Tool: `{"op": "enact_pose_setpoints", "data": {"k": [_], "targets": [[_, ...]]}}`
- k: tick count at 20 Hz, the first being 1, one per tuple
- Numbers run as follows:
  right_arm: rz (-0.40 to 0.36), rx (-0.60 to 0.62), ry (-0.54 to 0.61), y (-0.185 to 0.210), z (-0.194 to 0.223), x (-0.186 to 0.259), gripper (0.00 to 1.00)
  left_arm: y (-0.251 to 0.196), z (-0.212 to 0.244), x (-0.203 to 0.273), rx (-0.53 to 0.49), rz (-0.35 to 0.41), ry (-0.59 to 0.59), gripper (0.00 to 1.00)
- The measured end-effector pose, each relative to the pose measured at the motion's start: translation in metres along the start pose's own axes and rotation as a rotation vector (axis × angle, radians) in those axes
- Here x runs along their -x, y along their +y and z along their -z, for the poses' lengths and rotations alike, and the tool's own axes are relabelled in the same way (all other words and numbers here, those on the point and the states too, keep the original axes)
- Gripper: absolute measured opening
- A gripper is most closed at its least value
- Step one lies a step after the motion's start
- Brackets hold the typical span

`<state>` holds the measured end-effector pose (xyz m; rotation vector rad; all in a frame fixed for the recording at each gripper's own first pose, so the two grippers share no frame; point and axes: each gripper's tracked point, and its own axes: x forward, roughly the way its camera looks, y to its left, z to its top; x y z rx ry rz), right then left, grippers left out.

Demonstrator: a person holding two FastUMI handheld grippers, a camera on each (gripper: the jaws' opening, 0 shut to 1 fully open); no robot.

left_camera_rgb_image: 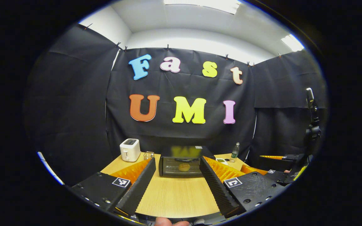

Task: Open the electric oven with the left hand, put the food in, and close the electric oven.

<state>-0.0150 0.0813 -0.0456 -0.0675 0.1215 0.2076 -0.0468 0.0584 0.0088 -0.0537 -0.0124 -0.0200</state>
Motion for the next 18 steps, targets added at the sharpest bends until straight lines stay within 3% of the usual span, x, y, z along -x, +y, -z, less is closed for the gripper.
{"op": "enact_pose_setpoints", "data": {"k": [8,13,18], "targets": [[-0.018,0.036,-0.042,0.069,-0.013,0.060,0.97,0.022,0.013,0.072,-0.002,0.010,0.027,0.93],[-0.019,0.032,-0.026,0.094,-0.011,0.069,0.97,0.033,0.015,0.082,0.036,0.021,0.035,0.93],[-0.016,0.055,-0.026,0.109,-0.012,0.067,0.98,0.045,0.011,0.081,0.006,0.027,0.012,0.93]]}}
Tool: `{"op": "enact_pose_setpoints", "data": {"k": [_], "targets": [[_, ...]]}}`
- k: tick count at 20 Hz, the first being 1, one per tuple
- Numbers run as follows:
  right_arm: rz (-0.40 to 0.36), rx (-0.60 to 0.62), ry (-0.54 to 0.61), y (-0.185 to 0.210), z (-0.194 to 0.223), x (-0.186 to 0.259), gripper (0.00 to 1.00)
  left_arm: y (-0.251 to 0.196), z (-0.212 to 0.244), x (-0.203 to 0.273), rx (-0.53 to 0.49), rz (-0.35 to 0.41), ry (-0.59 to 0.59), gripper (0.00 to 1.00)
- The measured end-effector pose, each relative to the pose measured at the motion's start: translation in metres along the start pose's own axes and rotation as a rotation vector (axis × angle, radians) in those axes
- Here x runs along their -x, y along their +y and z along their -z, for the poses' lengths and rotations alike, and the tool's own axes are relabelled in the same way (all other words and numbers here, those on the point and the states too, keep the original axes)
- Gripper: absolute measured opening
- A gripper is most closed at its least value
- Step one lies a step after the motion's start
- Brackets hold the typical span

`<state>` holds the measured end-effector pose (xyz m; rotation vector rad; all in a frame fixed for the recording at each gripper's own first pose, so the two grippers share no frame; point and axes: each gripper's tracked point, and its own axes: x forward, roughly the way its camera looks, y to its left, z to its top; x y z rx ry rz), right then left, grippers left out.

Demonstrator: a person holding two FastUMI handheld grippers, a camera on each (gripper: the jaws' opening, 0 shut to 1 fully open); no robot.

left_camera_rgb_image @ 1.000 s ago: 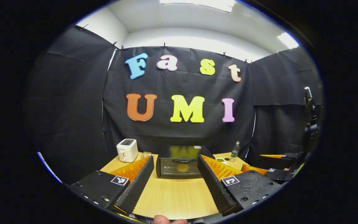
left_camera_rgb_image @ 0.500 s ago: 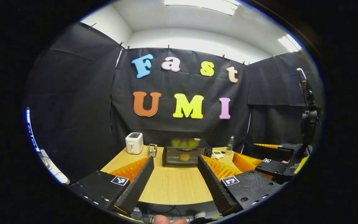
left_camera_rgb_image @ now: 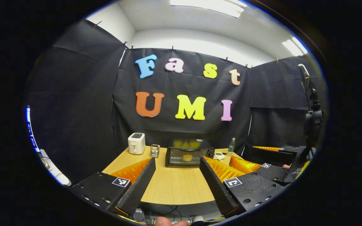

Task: Open the electric oven with the left hand, put the food in, and close the electric oven.

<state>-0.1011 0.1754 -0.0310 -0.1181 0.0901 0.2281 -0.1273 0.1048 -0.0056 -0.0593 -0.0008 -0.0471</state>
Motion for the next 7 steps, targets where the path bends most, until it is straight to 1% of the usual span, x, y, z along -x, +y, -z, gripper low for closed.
{"op": "enact_pose_setpoints", "data": {"k": [7], "targets": [[-0.005,0.003,0.005,0.013,-0.004,-0.009,0.98,0.004,-0.001,-0.008,-0.016,0.018,-0.011,0.93]]}}
